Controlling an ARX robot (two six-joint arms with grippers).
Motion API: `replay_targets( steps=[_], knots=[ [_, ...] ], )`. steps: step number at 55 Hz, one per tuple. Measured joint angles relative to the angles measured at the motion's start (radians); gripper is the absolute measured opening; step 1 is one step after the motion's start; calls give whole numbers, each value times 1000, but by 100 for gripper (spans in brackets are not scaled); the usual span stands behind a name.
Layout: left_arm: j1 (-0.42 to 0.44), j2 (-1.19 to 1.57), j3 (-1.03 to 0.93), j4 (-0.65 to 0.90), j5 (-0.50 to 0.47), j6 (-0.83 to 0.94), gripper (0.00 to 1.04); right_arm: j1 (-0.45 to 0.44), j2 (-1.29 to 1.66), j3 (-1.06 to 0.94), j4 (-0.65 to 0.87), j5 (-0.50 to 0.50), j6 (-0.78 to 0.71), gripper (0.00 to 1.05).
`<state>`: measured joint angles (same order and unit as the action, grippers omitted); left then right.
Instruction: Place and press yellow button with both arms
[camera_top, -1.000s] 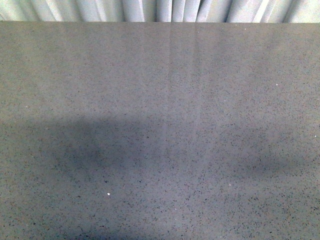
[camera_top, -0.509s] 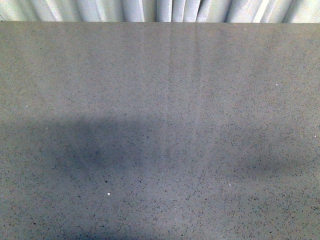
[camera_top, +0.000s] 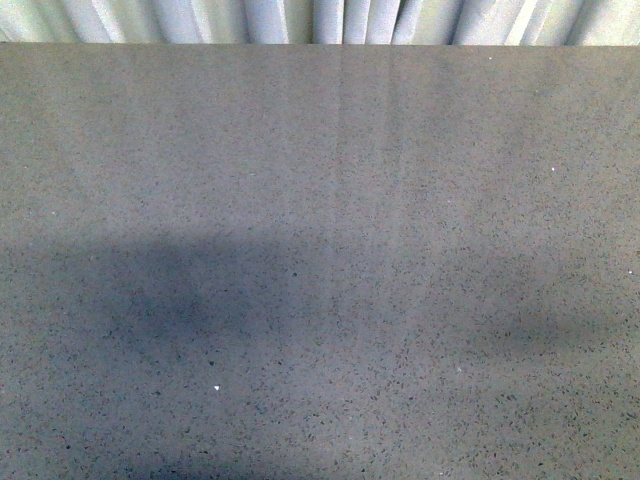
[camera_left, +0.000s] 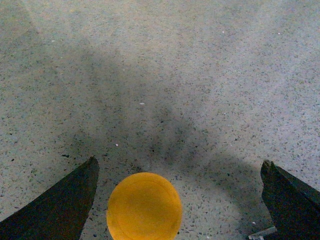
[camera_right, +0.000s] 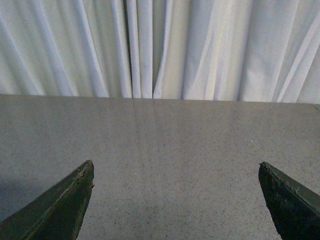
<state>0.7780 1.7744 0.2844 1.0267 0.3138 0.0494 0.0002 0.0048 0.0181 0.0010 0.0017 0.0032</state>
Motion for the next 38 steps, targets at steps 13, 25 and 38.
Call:
replay_targets(
  steps=[13,25,38],
  knots=[
    [-9,78,25,26,-29,4,96,0,0,0,0,0,0,96],
    [-4,109,24,61,-29,7,96,0,0,0,0,0,0,96],
    [16,130,24,73,-27,14,59,0,0,0,0,0,0,96]
  ],
)
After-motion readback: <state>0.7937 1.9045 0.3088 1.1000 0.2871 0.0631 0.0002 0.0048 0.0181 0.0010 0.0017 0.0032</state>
